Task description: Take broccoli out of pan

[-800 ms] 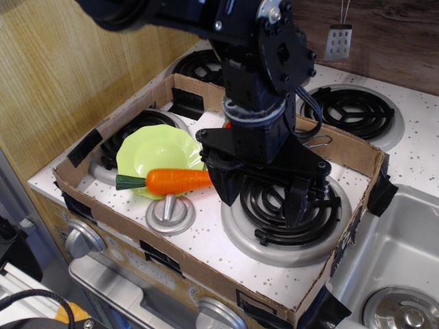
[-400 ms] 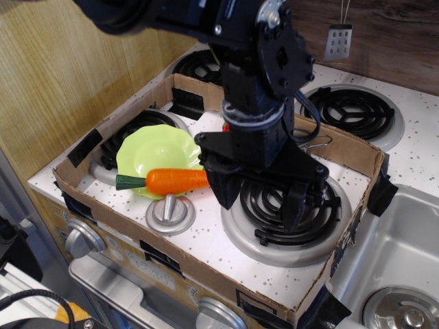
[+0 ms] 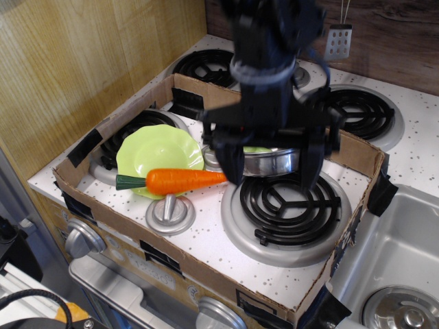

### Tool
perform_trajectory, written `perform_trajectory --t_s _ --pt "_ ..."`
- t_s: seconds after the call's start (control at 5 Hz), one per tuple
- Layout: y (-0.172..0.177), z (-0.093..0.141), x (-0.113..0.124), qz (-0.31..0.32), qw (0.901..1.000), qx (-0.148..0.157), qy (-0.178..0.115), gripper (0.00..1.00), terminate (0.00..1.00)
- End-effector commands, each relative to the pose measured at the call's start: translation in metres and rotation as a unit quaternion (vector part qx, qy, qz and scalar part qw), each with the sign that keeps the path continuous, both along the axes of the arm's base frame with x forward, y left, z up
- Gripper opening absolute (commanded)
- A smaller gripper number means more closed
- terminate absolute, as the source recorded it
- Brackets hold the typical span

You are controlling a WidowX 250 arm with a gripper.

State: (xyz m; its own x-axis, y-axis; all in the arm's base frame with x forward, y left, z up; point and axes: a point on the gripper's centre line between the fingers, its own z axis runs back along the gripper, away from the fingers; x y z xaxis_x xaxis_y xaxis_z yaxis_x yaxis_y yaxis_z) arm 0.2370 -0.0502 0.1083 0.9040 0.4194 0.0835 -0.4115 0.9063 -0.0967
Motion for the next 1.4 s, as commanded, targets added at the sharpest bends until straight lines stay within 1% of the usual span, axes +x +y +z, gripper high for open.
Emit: perform_trajectory --t_s 0.0,0.2,0.4,0.6,0.8,1.0,1.2 --pt "0.018 0.02 0.046 0.161 0.987 0.006 0.002 1.0 0.0" --pt "0.029 0.02 0.07 0.187 0.982 0.026 0.012 1.0 0.0" --pt "0.036 0.02 0.086 0.185 0.9817 0.046 0.002 1.0 0.0" --pt "0.042 0.011 0.101 0.164 0.9832 0.071 -0.033 1.0 0.0" --pt "0.047 -0.001 0.11 0.162 0.9815 0.086 -0.054 1.0 0.0" --pt "0.054 -0.021 0.114 0.155 0.9821 0.08 -0.07 1.0 0.0" --pt "0.058 -0.037 0.114 0.16 0.9815 0.078 -0.071 1.0 0.0"
